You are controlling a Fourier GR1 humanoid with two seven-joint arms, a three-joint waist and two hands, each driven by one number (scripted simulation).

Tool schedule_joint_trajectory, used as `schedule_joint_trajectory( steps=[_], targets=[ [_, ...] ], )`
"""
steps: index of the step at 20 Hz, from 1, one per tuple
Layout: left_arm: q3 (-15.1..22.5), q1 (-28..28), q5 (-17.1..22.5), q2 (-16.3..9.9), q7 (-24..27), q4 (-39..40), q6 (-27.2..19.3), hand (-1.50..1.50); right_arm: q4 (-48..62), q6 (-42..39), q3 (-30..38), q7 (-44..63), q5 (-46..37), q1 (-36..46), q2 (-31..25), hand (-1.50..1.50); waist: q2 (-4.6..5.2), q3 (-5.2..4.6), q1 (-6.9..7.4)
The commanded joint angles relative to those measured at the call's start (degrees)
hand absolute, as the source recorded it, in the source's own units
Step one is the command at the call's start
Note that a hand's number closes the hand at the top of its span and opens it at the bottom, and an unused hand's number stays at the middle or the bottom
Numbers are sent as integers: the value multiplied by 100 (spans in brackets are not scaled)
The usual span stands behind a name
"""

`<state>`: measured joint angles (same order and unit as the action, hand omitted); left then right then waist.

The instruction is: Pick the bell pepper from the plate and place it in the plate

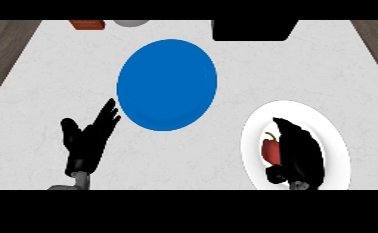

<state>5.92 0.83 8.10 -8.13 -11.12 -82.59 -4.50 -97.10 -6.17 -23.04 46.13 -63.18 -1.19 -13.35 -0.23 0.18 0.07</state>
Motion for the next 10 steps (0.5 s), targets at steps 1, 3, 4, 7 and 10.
schedule_joint_trajectory(
  steps=[1,3,4,7,10],
  targets=[
    [32,124,13,60,-49,44,109,0,583,-139,52,-418,-61,258,-120,150,25,-17,15],
    [68,-80,-163,164,-273,-6,-123,0,600,307,-274,-460,-453,-52,35,150,23,-17,-3],
    [-1,10,-87,57,-385,-206,-12,0,82,-105,-370,-113,-588,-159,19,150,18,-18,-7],
    [48,288,-160,179,-28,-42,42,0,759,240,38,-461,-608,284,59,150,22,-17,10],
    [-221,-42,-98,174,714,898,328,0,40,-265,-104,-283,-727,251,-16,150,23,-21,-25]
  ],
)
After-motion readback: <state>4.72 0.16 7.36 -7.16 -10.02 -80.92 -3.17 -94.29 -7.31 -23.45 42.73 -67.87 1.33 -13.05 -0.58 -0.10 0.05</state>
